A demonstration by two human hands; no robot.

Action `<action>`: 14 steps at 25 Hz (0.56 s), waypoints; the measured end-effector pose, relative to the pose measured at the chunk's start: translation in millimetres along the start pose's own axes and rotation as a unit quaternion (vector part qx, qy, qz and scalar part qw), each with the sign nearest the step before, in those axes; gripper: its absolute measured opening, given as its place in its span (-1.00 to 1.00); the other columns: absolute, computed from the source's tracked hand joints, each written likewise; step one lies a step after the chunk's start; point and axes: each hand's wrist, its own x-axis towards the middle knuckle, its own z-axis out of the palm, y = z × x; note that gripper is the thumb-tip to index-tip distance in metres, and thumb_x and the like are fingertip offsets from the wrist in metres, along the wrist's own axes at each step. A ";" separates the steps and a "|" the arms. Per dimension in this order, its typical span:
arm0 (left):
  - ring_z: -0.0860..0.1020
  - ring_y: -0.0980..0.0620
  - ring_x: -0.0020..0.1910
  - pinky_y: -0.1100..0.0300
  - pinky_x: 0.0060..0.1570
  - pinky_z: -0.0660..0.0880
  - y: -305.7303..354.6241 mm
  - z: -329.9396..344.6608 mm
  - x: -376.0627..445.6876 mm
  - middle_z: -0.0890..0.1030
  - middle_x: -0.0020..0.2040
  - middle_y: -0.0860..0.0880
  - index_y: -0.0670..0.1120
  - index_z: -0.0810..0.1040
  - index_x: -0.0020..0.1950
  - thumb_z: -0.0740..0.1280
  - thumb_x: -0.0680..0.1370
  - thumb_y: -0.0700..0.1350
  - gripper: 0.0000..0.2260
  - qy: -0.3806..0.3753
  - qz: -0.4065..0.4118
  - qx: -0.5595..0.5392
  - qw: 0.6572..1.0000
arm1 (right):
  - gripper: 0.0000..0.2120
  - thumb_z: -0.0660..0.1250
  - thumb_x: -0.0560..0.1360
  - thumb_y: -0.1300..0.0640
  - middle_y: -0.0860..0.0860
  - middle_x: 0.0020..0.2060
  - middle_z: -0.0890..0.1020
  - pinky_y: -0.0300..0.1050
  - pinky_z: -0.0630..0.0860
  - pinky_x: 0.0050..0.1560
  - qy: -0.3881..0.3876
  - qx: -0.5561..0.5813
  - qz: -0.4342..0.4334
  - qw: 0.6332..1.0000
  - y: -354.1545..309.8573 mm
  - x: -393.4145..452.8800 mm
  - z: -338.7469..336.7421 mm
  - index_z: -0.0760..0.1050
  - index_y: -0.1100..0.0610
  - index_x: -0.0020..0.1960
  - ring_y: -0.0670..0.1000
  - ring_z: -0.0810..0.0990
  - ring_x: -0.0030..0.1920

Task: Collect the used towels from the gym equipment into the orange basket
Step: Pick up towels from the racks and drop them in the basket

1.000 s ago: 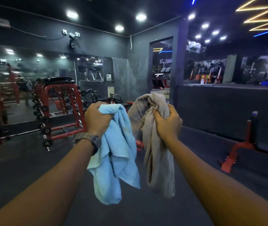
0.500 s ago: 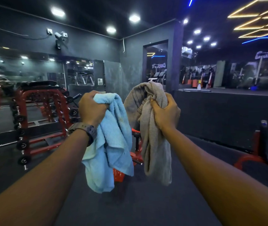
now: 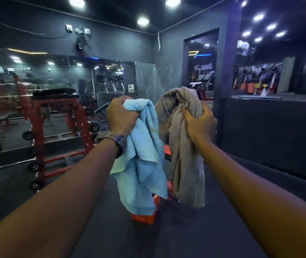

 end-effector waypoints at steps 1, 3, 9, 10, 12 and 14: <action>0.64 -0.06 -0.03 0.07 -0.07 0.59 -15.3 18.4 13.7 0.68 -0.01 -0.07 -0.04 0.67 -0.04 0.49 0.33 -0.15 -0.78 0.003 -0.006 0.003 1.000 | -0.64 0.39 0.49 -0.20 -0.16 -0.03 0.63 -0.22 0.44 -0.09 -0.004 0.000 0.006 1.000 18.2 12.7 19.8 0.53 -0.14 0.25 -0.06 0.58 -0.05; 0.64 -0.07 -0.01 0.00 -0.03 0.60 -47.3 52.0 36.7 0.68 0.00 -0.07 -0.05 0.67 -0.01 0.48 0.34 -0.16 -0.77 0.001 -0.026 0.006 1.000 | -0.66 0.40 0.45 -0.21 -0.15 -0.07 0.64 -0.15 0.44 -0.10 -0.012 -0.004 0.016 1.000 50.9 32.8 57.2 0.54 -0.14 0.18 -0.02 0.59 -0.05; 0.65 -0.10 -0.06 -0.02 -0.09 0.61 -165.1 149.6 99.5 0.69 -0.07 -0.09 -0.06 0.65 -0.10 0.46 0.33 -0.21 -0.83 0.001 -0.044 0.013 0.999 | -0.63 0.34 0.40 -0.29 -0.20 -0.12 0.58 -0.07 0.50 -0.03 -0.048 -0.017 0.033 0.998 152.3 82.7 177.2 0.51 -0.20 0.16 0.00 0.58 -0.04; 0.65 -0.10 -0.06 0.00 -0.10 0.61 -186.6 165.3 112.0 0.69 -0.07 -0.09 -0.06 0.66 -0.09 0.45 0.33 -0.20 -0.82 0.004 -0.053 0.012 0.999 | -0.63 0.34 0.40 -0.29 -0.20 -0.13 0.58 -0.07 0.51 -0.04 -0.053 -0.019 0.035 0.998 168.0 92.6 199.6 0.51 -0.20 0.16 -0.02 0.58 -0.06; 0.65 -0.10 -0.06 -0.02 -0.08 0.61 -221.3 192.6 132.0 0.69 -0.06 -0.10 -0.08 0.67 -0.08 0.44 0.33 -0.20 -0.81 0.001 -0.076 0.009 0.997 | -0.64 0.35 0.42 -0.28 -0.22 -0.14 0.57 -0.11 0.50 -0.05 -0.059 -0.020 0.040 0.997 192.8 108.6 235.6 0.52 -0.19 0.16 -0.06 0.57 -0.09; 0.66 -0.10 -0.06 -0.04 -0.07 0.61 -259.0 223.6 155.1 0.69 -0.06 -0.11 -0.09 0.68 -0.08 0.44 0.33 -0.21 -0.82 -0.006 -0.090 0.010 0.996 | -0.65 0.36 0.43 -0.24 -0.24 -0.16 0.58 -0.24 0.45 -0.08 -0.067 -0.015 0.043 0.997 221.5 125.7 275.1 0.53 -0.17 0.18 -0.17 0.55 -0.13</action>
